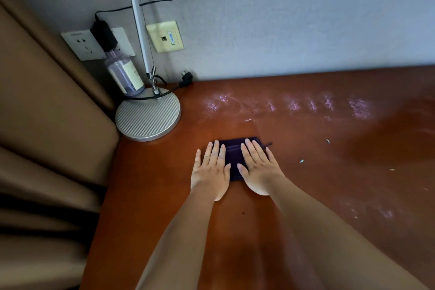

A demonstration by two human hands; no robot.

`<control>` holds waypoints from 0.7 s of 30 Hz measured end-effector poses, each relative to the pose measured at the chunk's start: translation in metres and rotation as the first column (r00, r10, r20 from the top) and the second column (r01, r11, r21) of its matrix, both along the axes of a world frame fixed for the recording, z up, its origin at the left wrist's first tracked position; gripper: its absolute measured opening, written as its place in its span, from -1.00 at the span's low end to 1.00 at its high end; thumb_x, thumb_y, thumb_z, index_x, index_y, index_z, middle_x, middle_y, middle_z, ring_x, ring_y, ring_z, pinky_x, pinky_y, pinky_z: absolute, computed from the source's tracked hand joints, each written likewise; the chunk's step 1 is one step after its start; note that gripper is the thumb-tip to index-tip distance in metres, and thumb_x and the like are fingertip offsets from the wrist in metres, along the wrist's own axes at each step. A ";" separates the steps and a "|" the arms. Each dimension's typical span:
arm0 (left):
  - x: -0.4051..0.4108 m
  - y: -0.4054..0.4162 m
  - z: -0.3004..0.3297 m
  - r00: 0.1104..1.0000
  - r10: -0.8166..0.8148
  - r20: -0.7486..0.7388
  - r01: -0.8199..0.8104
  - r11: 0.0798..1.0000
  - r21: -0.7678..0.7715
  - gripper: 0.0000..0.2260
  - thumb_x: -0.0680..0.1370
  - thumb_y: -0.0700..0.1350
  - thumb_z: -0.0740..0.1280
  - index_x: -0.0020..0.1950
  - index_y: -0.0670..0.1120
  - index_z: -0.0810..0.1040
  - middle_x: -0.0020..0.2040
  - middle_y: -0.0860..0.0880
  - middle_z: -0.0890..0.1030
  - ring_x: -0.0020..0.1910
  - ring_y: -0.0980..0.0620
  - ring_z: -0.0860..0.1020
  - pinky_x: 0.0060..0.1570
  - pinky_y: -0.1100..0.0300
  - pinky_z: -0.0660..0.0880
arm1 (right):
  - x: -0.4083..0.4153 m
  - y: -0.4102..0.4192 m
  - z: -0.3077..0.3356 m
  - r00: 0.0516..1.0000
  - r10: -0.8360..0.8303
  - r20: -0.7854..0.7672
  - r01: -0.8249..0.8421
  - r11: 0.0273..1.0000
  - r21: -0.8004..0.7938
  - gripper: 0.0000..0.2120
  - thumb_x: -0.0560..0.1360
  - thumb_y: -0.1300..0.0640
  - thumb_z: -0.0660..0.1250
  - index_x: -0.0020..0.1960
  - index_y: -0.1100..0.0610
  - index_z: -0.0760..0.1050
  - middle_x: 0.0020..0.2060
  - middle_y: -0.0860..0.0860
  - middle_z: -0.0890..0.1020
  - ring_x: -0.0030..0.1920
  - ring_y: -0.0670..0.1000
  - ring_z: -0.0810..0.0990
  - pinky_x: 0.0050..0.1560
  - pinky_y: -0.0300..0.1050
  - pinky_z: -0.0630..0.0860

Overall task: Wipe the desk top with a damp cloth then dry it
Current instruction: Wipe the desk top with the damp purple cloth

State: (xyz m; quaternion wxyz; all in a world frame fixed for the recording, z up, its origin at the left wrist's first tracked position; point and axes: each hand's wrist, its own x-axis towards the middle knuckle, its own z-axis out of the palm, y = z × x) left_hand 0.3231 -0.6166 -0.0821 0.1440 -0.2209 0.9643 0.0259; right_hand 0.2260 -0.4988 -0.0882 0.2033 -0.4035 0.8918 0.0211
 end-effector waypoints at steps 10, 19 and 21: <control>0.033 0.022 0.001 0.999 -0.041 0.002 0.041 0.999 -0.009 -0.49 0.68 0.08 -0.22 0.56 -0.07 -0.29 0.58 -0.04 -0.27 0.54 0.00 -0.29 0.50 -0.06 -0.29 | 0.042 0.029 0.002 0.999 -0.036 0.007 0.036 0.999 0.035 -0.43 0.64 -0.12 -0.25 0.53 0.09 -0.37 0.52 -0.03 -0.35 0.50 -0.06 -0.37 0.49 0.05 -0.33; -0.011 -0.013 -0.001 1.000 -0.018 -0.023 0.017 0.999 -0.031 -0.50 0.68 0.07 -0.22 0.56 -0.07 -0.28 0.57 -0.04 -0.27 0.54 0.01 -0.29 0.48 -0.06 -0.31 | -0.007 -0.009 0.003 1.000 -0.006 0.002 0.006 1.000 0.022 -0.43 0.64 -0.14 -0.24 0.53 0.06 -0.36 0.52 -0.05 -0.34 0.50 -0.08 -0.36 0.48 0.10 -0.35; -0.027 -0.025 -0.002 1.000 -0.011 -0.023 0.010 0.999 -0.043 -0.50 0.68 0.07 -0.22 0.56 -0.07 -0.28 0.58 -0.04 -0.27 0.54 0.01 -0.29 0.47 -0.07 -0.32 | -0.025 -0.023 0.002 1.000 0.002 -0.006 -0.002 1.000 0.013 -0.43 0.64 -0.14 -0.23 0.54 0.06 -0.35 0.52 -0.05 -0.33 0.50 -0.08 -0.36 0.48 0.11 -0.35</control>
